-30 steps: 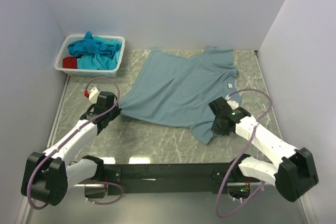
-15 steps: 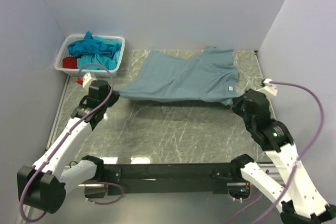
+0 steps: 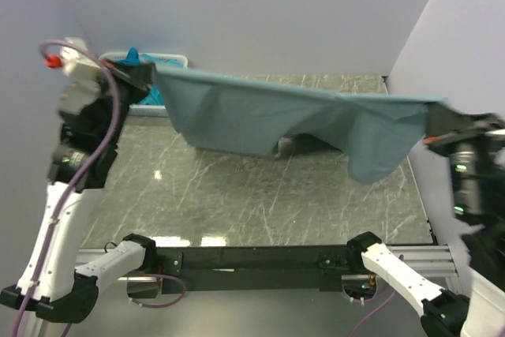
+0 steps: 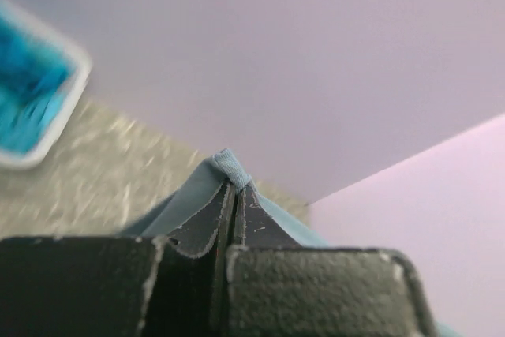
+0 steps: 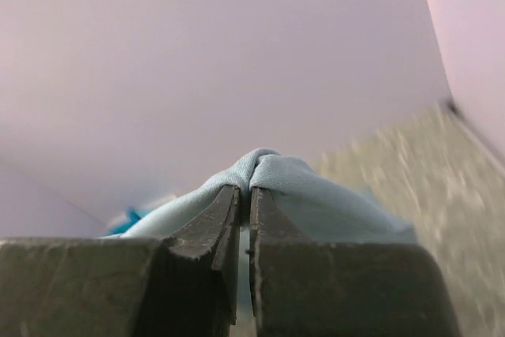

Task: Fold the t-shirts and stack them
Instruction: Flatten the tshirt out

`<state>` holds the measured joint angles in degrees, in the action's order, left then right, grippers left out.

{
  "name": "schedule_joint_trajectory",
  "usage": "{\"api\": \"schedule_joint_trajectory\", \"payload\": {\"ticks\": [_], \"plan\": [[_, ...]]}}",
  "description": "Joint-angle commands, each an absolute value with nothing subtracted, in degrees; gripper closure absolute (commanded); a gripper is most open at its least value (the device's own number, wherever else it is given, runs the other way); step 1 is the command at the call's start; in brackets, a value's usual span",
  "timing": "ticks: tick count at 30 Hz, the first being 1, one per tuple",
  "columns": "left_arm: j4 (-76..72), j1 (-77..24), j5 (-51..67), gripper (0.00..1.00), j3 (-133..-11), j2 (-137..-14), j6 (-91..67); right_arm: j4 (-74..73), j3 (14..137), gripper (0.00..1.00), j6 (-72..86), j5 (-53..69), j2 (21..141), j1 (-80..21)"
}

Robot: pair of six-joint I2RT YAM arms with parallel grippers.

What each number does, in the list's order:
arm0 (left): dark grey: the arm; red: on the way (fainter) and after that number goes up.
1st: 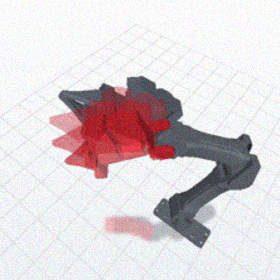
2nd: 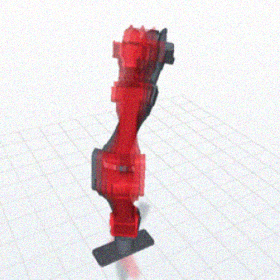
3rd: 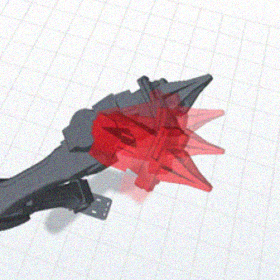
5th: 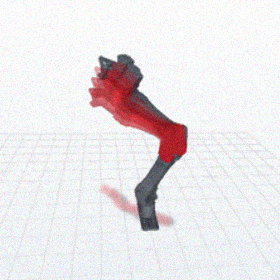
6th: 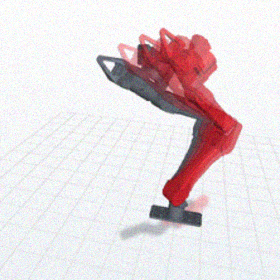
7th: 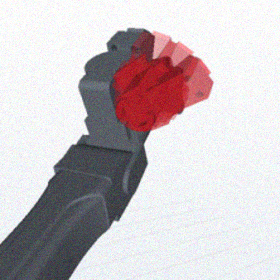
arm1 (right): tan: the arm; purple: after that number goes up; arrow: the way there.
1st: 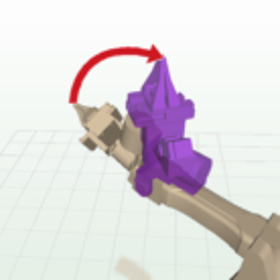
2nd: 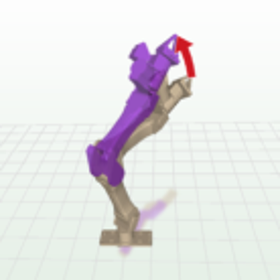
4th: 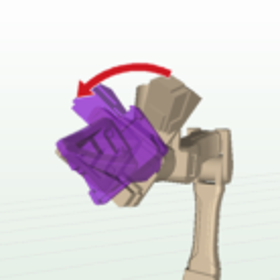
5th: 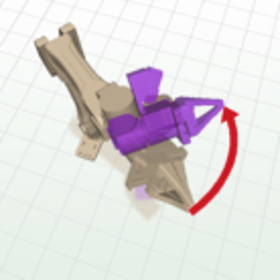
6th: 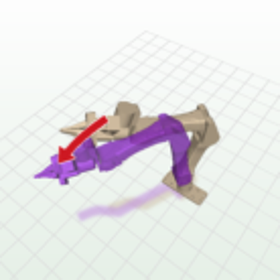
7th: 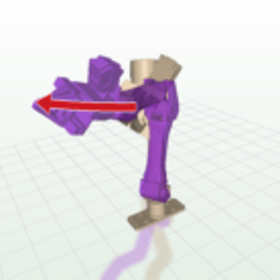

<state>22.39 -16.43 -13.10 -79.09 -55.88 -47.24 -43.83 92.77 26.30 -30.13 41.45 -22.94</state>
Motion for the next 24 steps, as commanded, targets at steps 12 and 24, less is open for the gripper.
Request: {"api": "schedule_joint_trajectory", "payload": {"ticks": [12, 24], "plan": [[24.2, -16.1, -12.5, 0.99, -115.8, -60.9, -32.2, -37.5, 126.9, 1.0, 6.3, -23.5, 48.8, -22.6], [19.8, -16.1, -15.7, 1.0, -110.2, -70.5, -32.0, -26.4, 120.2, 1.0, -6.6, -39.9, 58.9, -22.8]]}}
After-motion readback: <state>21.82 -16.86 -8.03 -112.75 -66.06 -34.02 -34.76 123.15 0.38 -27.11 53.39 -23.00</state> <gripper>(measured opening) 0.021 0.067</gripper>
